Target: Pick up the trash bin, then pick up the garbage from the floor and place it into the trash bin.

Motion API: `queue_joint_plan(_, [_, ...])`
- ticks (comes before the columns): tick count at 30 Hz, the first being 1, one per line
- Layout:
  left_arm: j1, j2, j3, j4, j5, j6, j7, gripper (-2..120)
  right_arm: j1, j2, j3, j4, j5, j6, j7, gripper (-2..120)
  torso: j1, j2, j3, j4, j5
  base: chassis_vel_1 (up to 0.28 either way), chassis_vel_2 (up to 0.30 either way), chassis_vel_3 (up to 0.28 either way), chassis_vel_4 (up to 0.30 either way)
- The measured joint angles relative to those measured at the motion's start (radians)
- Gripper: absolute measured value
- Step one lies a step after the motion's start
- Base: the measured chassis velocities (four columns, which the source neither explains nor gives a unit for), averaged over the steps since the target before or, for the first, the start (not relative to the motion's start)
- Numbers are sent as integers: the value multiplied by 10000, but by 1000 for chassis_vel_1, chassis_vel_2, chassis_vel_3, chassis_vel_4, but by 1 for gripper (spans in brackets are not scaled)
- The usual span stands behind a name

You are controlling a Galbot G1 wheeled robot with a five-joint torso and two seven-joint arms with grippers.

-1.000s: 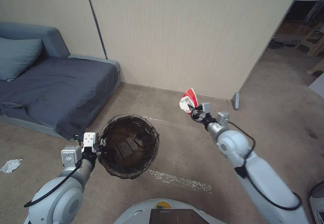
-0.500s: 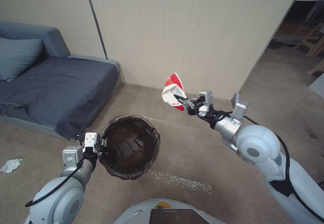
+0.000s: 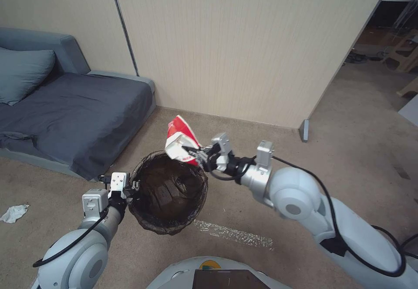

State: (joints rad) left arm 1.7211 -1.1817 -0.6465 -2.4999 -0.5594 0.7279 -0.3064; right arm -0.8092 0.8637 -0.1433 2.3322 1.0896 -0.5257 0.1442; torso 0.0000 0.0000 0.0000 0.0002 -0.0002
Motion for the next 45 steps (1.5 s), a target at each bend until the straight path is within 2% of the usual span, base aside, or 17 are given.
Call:
queue_joint_plan(6, [-79, 78, 69, 0, -55, 22, 0, 2, 216, 141, -899, -102, -25, -73, 190, 0, 0, 0, 0, -2, 1, 0, 0, 0, 0])
queue_joint_plan(15, [-267, 244, 72, 0, -208, 49, -8, 2, 83, 158, -1459, -125, -156, -317, 213, 0, 0, 0, 0, -3, 1, 0, 0, 0, 0])
queue_joint_plan(18, [-339, 283, 67, 0, -288, 59, -24, 2, 123, 138, -1658, -135, -253, -454, 264, 13, 0, 0, 0, -2, 1, 0, 0, 0, 0])
queue_joint_plan(19, [-339, 283, 67, 0, -288, 59, -24, 2, 123, 138, -1658, -135, -253, -454, 264, 13, 0, 0, 0, -2, 1, 0, 0, 0, 0])
queue_joint_plan(22, [-413, 314, 61, 0, -376, 66, -46, 2, 144, 140, -1723, -143, -255, -486, 398, 28, 0, 0, 0, -3, 1, 0, 0, 0, 0])
queue_joint_plan(25, [-428, 324, 55, 0, -396, 67, -52, 2, 151, 140, -1736, -143, -254, -493, 434, 30, 0, 0, 0, -3, 1, 0, 0, 0, 0])
queue_joint_plan(26, [-471, 364, 27, 0, -472, 71, -68, 2, 172, 143, -1786, -136, -244, -558, 477, 45, 0, 0, 0, -3, 1, 0, 0, 0, 0])
queue_joint_plan(27, [-495, 391, 19, 0, -510, 73, -82, 2, 195, 160, -1822, -146, -239, -594, 497, 53, 0, 0, 0, -2, 2, 0, 0, 0, 0])
queue_joint_plan(28, [-495, 391, 19, 0, -510, 73, -82, 2, 195, 160, -1822, -146, -239, -594, 497, 53, 0, 0, 0, -2, 2, 0, 0, 0, 0])
queue_joint_plan(31, [-566, 411, 4, 0, -574, 75, -92, 2, 209, 173, -1849, -154, -236, -602, 553, 67, 0, 0, 0, -3, 2, 0, 0, 0, 0])
queue_joint_plan(32, [-566, 411, 4, 0, -574, 75, -92, 2, 209, 173, -1849, -154, -236, -602, 553, 67, 0, 0, 0, -3, 2, 0, 0, 0, 0])
queue_joint_plan(35, [-618, 421, -8, 0, -634, 76, -110, 2, 310, 152, -1725, -41, -87, -608, 661, 84, 0, 0, 0, -2, 2, 0, 0, 0, 0])
queue_joint_plan(36, [-618, 421, -8, 0, -634, 76, -110, 2, 310, 152, -1725, -41, -87, -608, 661, 84, 0, 0, 0, -2, 2, 0, 0, 0, 0])
queue_joint_plan(39, [-604, 392, -9, 0, -637, 76, -124, 2, 404, 63, -1412, 173, 23, -558, 665, 96, 0, 0, 0, -2, 2, 0, 0, 0, 0])
queue_joint_plan(41, [-599, 385, -9, -1, -630, 76, -124, 2, 422, 47, -1245, 233, 48, -482, 650, 99, 0, 0, 0, -2, 2, 0, 0, 0, 0])
queue_joint_plan(45, [-616, 370, -9, 71, -535, 76, -121, 2, 262, -55, -138, 413, 431, -237, 521, 100, 0, 0, 0, 2, 3, 0, 0, 0, 0])
